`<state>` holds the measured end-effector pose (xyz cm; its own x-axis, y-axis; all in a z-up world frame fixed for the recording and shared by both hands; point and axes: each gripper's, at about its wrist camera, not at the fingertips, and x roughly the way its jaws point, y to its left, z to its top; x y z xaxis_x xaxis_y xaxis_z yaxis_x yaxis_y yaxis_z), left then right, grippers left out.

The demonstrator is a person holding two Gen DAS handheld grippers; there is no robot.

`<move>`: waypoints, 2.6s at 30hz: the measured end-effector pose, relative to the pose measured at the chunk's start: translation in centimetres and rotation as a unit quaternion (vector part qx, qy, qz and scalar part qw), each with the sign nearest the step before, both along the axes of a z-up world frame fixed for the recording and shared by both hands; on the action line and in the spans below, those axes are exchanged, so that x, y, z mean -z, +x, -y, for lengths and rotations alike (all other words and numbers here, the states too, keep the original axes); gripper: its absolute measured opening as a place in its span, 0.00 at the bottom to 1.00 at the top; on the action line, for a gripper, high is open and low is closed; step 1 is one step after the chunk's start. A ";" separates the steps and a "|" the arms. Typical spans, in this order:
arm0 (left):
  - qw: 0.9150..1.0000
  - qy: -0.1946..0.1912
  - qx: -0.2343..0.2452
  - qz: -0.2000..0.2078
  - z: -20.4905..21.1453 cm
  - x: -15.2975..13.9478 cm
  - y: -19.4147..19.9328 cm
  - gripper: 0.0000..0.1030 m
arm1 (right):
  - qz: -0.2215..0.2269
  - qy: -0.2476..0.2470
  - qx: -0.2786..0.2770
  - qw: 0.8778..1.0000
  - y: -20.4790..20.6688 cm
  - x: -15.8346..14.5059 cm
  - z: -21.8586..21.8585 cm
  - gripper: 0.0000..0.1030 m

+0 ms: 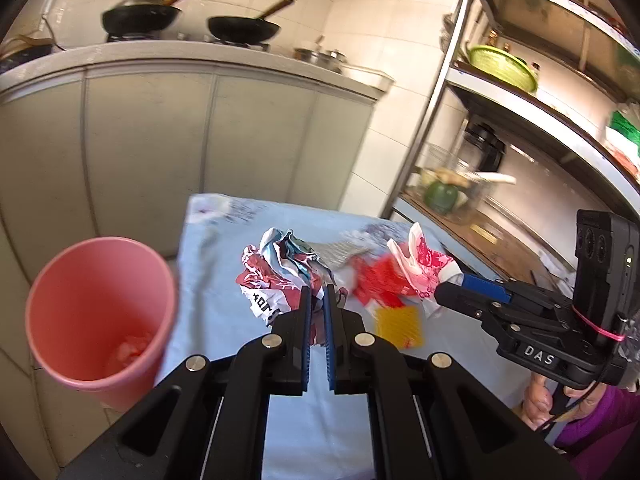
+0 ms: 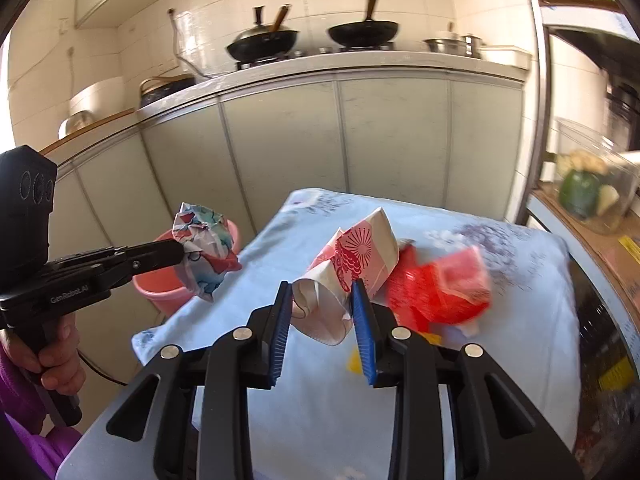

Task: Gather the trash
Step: 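Carry the patterned paper and pink carton over the pink bucket with both grippers, then open the left gripper to drop the paper while the right drops the carton into the bucket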

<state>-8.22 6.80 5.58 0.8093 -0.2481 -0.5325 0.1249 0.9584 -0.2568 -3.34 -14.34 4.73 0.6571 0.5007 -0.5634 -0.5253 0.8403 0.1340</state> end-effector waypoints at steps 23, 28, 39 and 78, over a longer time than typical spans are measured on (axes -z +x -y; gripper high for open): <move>0.981 0.063 -0.182 -0.010 -11.9 2.4 -1.9 0.05 | 0.008 -0.035 -0.184 0.982 2.5 1.5 -17.6 0.30; 0.978 0.056 -0.200 -0.035 -14.0 4.2 -1.3 0.05 | -0.009 -0.046 -0.200 0.979 3.1 3.2 -20.5 0.30; 0.971 0.040 -0.222 -0.076 -16.3 7.5 -0.4 0.05 | -0.047 -0.065 -0.202 0.976 4.0 6.5 -23.9 0.30; 0.970 0.040 -0.227 -0.078 -14.8 6.7 -0.8 0.20 | -0.046 -0.043 -0.191 0.980 3.6 5.8 -20.9 0.38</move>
